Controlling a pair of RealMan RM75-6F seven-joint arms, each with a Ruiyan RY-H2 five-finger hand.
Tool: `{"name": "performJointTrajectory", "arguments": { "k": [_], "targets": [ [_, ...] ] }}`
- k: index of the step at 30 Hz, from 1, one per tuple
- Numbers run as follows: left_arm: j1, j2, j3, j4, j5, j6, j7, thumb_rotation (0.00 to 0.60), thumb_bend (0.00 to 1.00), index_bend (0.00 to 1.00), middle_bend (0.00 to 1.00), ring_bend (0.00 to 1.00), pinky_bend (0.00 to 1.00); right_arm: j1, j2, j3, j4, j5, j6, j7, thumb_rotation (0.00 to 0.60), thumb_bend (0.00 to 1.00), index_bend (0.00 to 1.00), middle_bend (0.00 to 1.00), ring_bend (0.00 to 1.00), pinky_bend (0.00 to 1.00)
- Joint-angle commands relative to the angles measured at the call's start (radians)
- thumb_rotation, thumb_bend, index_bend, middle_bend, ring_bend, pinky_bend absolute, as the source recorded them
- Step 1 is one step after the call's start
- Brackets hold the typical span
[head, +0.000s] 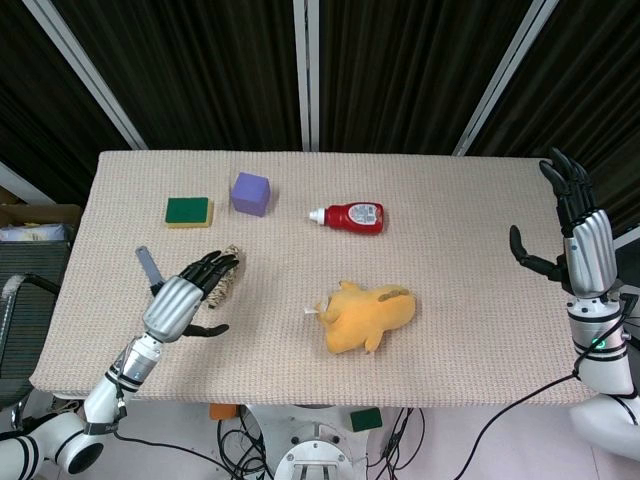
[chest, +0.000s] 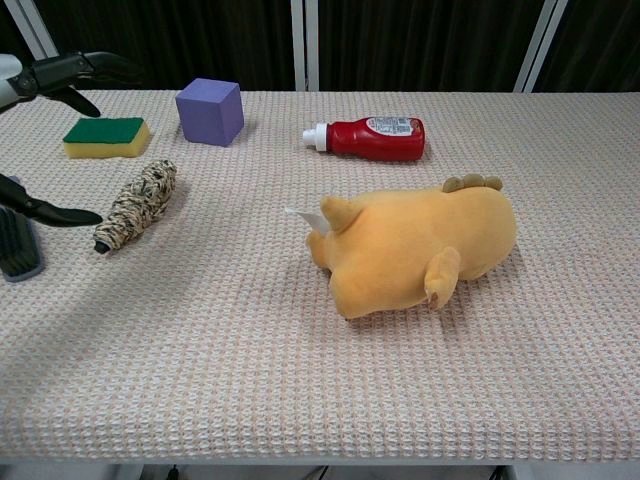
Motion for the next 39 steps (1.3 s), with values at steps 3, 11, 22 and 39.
{"name": "performJointTrajectory", "arguments": {
  "k": [3,11,22,39],
  "targets": [
    [0.001,-0.001,0.005,-0.002,0.004,0.012,0.003,0.572,0.0,0.07,0.08,0.05,0.2,-0.006,0.007,-0.007,-0.008,0.003,0.003,0.006,0.6,0.47,0.0,0.0,0.0,0.0],
    [-0.004,0.006,0.02,-0.027,0.022,0.019,0.043,0.576,0.0,0.07,0.08,0.05,0.2,-0.015,0.021,-0.013,-0.014,0.005,0.014,0.016,0.6,0.47,0.0,0.0,0.0,0.0],
    [-0.126,0.023,-0.003,-0.13,0.058,-0.129,0.149,0.6,0.0,0.11,0.13,0.15,0.35,-0.013,0.026,-0.01,-0.008,0.011,0.021,0.008,0.6,0.47,0.0,0.0,0.0,0.0],
    [-0.299,-0.2,-0.067,0.024,0.018,-0.251,0.189,0.6,0.1,0.32,0.4,0.38,0.59,-0.035,0.041,-0.015,0.004,0.047,0.018,0.032,0.6,0.47,0.0,0.0,0.0,0.0]
  ]
}}
